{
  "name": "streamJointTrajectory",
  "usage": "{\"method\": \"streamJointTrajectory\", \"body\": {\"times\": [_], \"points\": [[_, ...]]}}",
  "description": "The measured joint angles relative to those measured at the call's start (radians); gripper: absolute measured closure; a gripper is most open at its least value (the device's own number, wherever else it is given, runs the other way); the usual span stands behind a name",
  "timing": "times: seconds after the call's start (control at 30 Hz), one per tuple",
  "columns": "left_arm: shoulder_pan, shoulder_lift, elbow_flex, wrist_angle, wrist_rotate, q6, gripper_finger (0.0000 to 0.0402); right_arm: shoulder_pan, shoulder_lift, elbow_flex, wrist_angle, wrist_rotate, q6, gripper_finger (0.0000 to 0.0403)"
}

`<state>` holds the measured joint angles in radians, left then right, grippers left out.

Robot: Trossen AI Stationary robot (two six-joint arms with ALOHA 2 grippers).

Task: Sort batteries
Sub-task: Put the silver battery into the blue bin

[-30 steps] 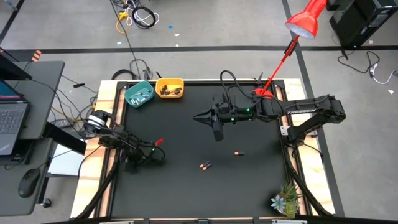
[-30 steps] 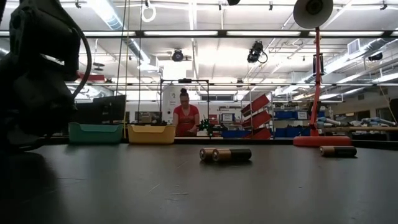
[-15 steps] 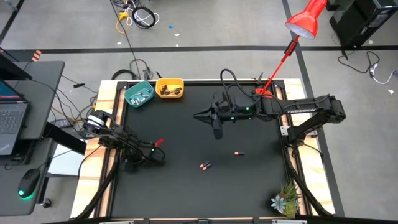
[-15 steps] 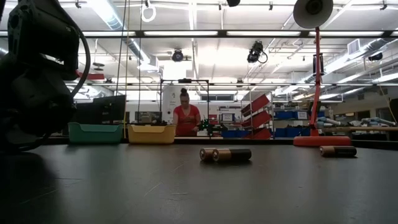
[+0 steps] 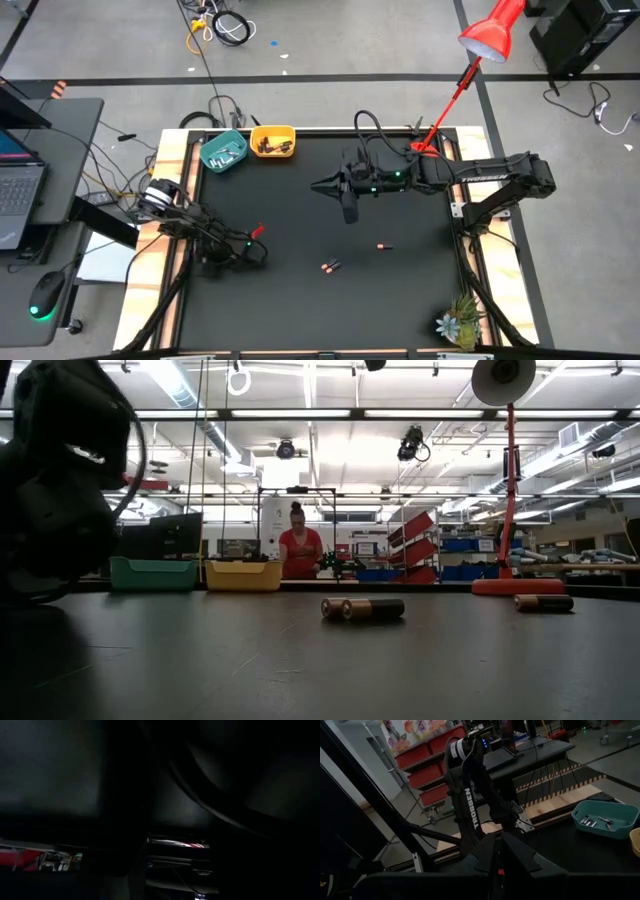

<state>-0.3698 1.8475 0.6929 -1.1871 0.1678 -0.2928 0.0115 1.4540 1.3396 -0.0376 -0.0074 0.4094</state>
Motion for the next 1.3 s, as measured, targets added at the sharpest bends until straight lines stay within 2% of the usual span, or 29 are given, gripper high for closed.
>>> {"method": "streamJointTrajectory", "body": {"times": [0.03,0.1,0.17,0.27,0.47,0.7,0.83,0.93,1.1,1.17,1.3], "points": [[0.009,0.0,0.013,0.004,-0.003,0.007,0.0237,-0.002,0.0,0.0,0.0,0.0,0.0,0.0361],[0.025,-0.001,0.026,0.016,0.006,0.012,0.0344,-0.008,0.0,0.0,0.001,-0.01,-0.002,0.0361],[0.036,0.0,0.037,0.013,-0.003,0.021,0.0389,-0.015,0.0,0.0,0.005,-0.011,-0.005,0.0361],[0.058,0.0,0.042,0.013,-0.004,0.032,0.04,-0.022,0.0,0.0,0.015,-0.027,-0.008,0.0361],[0.081,-0.001,0.055,-0.008,-0.003,0.03,0.0391,-0.032,0.0,0.0,0.017,-0.065,-0.008,0.0361],[0.089,-0.003,0.154,-0.01,-0.016,0.021,0.0358,-0.045,0.0,0.0,0.017,-0.074,-0.019,0.0361],[0.095,-0.007,0.151,-0.003,0.013,0.012,0.0327,-0.053,0.0,0.0,0.017,-0.107,-0.019,0.0361],[0.108,-0.009,0.13,-0.011,0.023,0.021,0.0288,-0.057,0.0,0.0,0.016,-0.117,-0.02,0.0361],[0.153,-0.005,0.126,-0.064,-0.071,0.069,0.0206,-0.062,0.0,0.0,0.015,-0.124,-0.023,0.0361],[0.174,-0.005,0.127,-0.082,-0.074,0.077,0.0177,-0.062,0.0,0.0,0.014,-0.125,-0.023,0.0361],[0.202,-0.005,0.126,-0.152,-0.069,0.105,0.0137,-0.062,0.0,0.0,0.014,-0.125,-0.022,0.0361]]}}
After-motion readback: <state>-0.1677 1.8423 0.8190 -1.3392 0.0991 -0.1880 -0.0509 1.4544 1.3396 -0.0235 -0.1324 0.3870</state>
